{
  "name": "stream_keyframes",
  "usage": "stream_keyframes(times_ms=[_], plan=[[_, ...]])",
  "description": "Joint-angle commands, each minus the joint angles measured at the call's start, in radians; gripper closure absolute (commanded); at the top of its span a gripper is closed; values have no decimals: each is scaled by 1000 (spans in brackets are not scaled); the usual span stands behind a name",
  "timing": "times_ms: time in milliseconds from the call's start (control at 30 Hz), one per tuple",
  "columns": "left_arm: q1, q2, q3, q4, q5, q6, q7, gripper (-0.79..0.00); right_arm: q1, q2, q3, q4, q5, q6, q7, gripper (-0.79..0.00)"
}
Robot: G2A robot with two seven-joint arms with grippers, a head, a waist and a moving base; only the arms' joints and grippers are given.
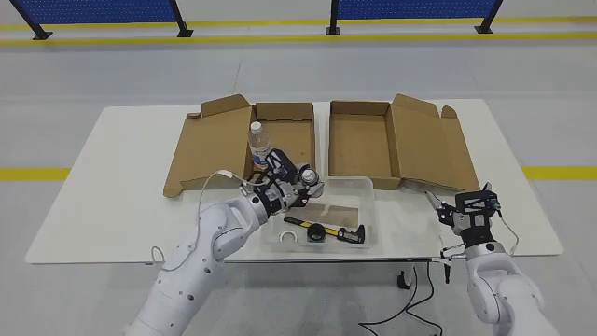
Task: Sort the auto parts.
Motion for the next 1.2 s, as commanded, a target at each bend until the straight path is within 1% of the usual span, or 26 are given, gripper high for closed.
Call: stream_keyframes(times_ms=[0, 167, 300, 500, 700, 833, 933, 1167], plan=[[-13, -3, 10, 9, 13, 17, 18, 0, 0, 0, 0, 0, 0, 0, 0, -785], [-63, -12, 37, 57, 44, 64, 58, 0, 0, 0, 0, 0, 0, 0, 0, -785], [-114, -21, 62, 118, 90, 109, 100, 0, 0, 0, 0, 0, 0, 0, 0, -785], [-198, -35, 93, 250, 151, 159, 163, 0, 0, 0, 0, 0, 0, 0, 0, -785], [-261, -41, 90, 390, 167, 173, 200, 0, 0, 0, 0, 0, 0, 0, 0, -785], [-280, -38, 70, 448, 170, 165, 214, 0, 0, 0, 0, 0, 0, 0, 0, -785], [-289, -33, 51, 472, 169, 150, 218, 0, 0, 0, 0, 0, 0, 0, 0, -785], [-279, -17, 6, 475, 169, 109, 208, 0, 0, 0, 0, 0, 0, 0, 0, -785]])
